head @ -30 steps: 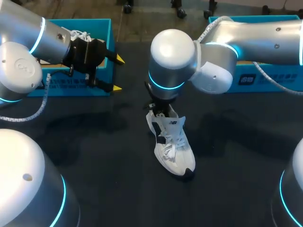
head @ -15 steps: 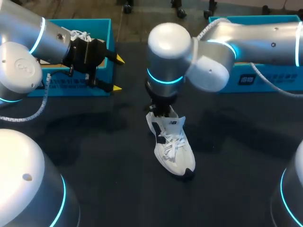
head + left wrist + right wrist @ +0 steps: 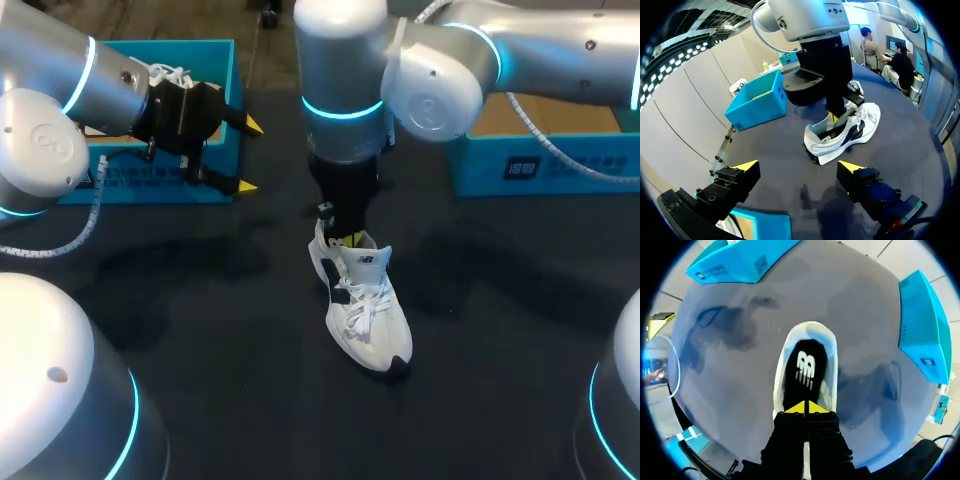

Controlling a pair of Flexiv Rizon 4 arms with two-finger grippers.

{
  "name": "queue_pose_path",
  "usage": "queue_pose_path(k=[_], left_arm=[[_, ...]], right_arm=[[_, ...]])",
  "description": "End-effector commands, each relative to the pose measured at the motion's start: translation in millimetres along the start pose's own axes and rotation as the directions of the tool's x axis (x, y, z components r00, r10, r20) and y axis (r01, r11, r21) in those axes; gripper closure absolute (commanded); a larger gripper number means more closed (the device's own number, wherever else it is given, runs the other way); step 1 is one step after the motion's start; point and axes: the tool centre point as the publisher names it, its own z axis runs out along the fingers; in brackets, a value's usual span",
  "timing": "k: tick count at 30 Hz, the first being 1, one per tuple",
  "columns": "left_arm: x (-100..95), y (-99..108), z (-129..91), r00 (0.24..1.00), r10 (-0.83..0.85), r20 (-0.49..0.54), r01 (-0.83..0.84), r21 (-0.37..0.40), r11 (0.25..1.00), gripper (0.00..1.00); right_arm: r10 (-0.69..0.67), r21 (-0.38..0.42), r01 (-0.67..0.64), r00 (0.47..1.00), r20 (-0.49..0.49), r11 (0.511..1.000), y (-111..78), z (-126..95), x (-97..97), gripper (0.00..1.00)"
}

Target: Take the shoe out of the shoebox, open the shoe tongue, remove and reinsert the insole, then place the shoe into the shoebox

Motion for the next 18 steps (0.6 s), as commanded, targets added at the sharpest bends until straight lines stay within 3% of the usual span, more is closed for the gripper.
queue_pose_path(k=[1,5,6,8,18], left_arm=[[1.2,0.0,-0.8,1.0,0.001,0.001,-0.001,-0.001,1.0,0.0],[1.2,0.0,-0.8,1.0,0.001,0.001,-0.001,-0.001,1.0,0.0],[1.2,0.0,-0.8,1.0,0.001,0.001,-0.001,-0.001,1.0,0.0],[1.2,0.0,-0.8,1.0,0.001,0.001,-0.001,-0.001,1.0,0.0],[1.2,0.0,-0.8,1.0,0.001,0.001,-0.001,-0.001,1.0,0.0]], right_arm=[[0.009,0.029,-0.007,0.999,-0.04,1.0,-10.0,4.1,-1.3,1.0],[0.021,0.056,-0.018,0.998,-0.058,0.998,-17.1,10.7,0.1,1.0],[0.025,0.068,-0.021,0.998,-0.066,0.997,-18.6,11.3,0.7,0.72],[0.034,0.09,-0.03,0.998,-0.045,0.995,-21.6,11.5,0.4,0.0],[0.035,0.091,-0.03,0.998,-0.059,0.995,-21.3,12.2,-1.5,0.0]])
